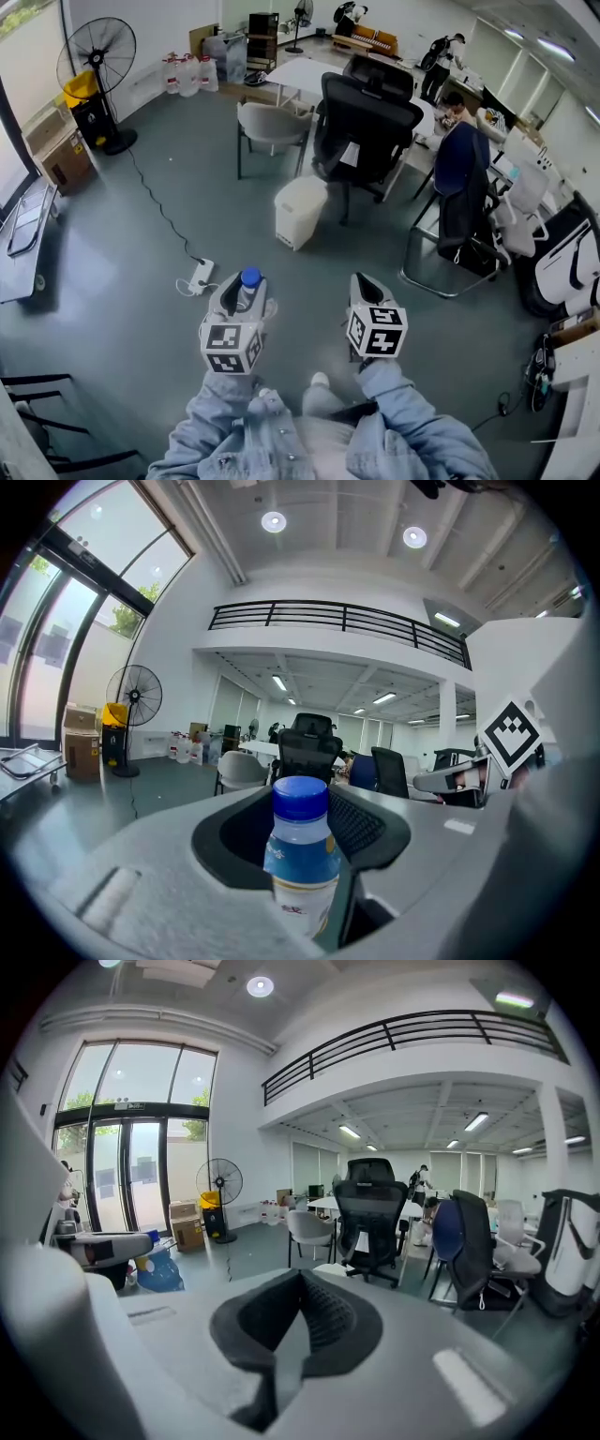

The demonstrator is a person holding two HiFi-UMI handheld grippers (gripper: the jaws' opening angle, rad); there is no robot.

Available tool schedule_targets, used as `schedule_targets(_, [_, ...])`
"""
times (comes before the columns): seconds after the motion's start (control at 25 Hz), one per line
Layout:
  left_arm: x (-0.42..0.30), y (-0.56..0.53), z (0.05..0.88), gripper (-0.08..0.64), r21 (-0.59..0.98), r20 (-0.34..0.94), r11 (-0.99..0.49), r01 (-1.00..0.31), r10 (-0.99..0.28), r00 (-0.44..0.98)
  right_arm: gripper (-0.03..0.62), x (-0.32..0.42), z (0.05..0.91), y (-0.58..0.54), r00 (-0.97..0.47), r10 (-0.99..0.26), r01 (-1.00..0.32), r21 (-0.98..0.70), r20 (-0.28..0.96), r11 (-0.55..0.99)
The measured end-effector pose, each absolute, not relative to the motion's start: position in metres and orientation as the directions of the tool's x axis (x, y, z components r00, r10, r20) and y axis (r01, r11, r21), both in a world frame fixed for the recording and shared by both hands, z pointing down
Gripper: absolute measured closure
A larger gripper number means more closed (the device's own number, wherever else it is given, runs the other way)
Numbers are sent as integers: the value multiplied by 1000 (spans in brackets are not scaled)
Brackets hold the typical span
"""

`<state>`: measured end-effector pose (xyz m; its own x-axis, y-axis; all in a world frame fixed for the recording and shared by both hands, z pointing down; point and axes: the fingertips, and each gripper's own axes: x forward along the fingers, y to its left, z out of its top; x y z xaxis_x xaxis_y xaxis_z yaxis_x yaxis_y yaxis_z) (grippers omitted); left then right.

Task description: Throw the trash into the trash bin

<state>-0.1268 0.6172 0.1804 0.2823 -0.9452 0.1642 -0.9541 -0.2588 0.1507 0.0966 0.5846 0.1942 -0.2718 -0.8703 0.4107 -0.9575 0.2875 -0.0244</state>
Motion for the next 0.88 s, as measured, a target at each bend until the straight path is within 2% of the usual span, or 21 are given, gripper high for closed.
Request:
schedule_targets(0.4, [-129,583,194,373,153,182,-265,-952,-940,290,589,117,207,548,-223,-876,-974,-57,427,220])
schedule_targets(0.88, [-123,476,189,373,126,190,-247,-961,-944,268,589,123,210,428,-255,-865,-967,-99,431,236])
